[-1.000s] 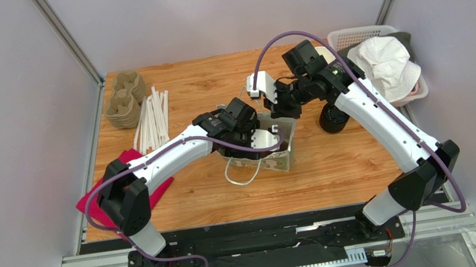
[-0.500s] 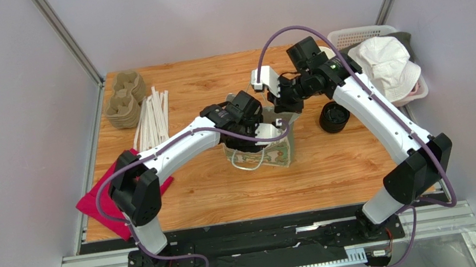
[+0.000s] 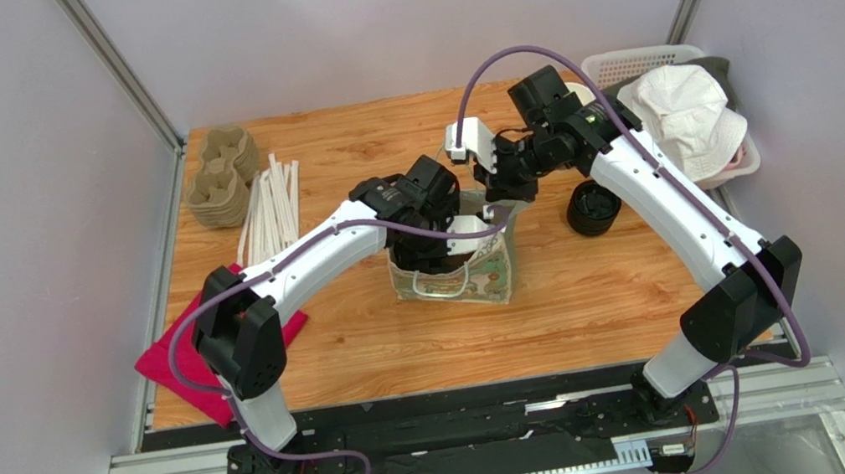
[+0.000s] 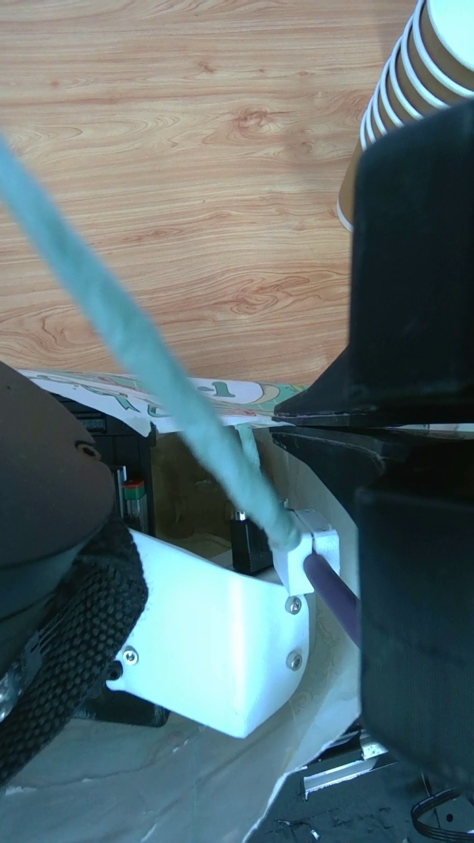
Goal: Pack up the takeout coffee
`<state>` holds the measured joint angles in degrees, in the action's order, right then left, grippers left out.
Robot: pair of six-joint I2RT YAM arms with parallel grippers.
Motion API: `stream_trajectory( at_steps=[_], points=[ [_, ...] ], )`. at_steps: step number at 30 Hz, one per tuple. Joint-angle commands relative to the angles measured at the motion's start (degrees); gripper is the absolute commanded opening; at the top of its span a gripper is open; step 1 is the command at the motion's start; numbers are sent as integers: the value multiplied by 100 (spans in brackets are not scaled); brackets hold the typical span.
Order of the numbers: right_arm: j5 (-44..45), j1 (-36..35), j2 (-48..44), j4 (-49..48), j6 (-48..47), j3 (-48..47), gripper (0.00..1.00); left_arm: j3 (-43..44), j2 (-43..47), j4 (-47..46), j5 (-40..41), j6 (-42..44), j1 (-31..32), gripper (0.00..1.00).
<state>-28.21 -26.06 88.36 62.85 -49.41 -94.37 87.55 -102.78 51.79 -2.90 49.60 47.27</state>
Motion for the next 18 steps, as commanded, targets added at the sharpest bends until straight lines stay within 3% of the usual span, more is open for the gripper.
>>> stream_trajectory(
  at_steps=[1,18],
  points=[
    [-1,23,59,-27,-60,41,0,394,39,841,-431,-258,11,99],
    [105,23,138,-18,-78,-82,0,1071,100,1351,-765,-372,20,99]
  ],
)
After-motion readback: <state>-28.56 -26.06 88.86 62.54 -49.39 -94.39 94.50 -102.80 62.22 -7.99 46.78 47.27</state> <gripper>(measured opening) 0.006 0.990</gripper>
